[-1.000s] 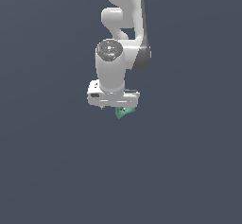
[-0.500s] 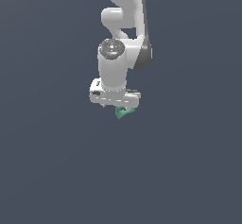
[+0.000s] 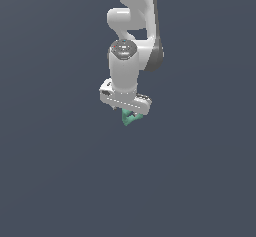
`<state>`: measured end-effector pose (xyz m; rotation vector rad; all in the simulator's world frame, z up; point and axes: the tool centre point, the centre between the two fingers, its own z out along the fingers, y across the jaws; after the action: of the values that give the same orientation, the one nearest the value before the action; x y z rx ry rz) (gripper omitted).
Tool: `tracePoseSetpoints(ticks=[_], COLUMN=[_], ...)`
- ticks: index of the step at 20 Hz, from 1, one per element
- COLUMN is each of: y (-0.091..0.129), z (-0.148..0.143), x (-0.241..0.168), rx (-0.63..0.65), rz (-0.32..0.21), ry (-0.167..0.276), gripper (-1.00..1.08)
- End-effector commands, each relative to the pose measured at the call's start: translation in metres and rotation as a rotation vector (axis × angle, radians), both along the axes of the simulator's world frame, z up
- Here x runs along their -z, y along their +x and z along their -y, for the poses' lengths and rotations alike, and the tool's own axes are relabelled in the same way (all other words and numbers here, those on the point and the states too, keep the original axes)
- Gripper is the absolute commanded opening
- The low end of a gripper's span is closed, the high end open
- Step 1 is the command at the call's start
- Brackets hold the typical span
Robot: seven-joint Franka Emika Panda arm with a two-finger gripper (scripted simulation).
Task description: Pick up the object and move it to a goal position.
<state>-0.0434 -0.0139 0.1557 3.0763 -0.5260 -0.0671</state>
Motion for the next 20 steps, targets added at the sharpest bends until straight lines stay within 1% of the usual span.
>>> tracePoseSetpoints(ticks=[1,20], y=[-0.005,-0.042], z=[-0.004,-0.030], x=[0.001,0.007], rx=[0.061,0.518], rz=[0.005,0.037], ry=[-0.002,-0.008], gripper=[1.00,1.00])
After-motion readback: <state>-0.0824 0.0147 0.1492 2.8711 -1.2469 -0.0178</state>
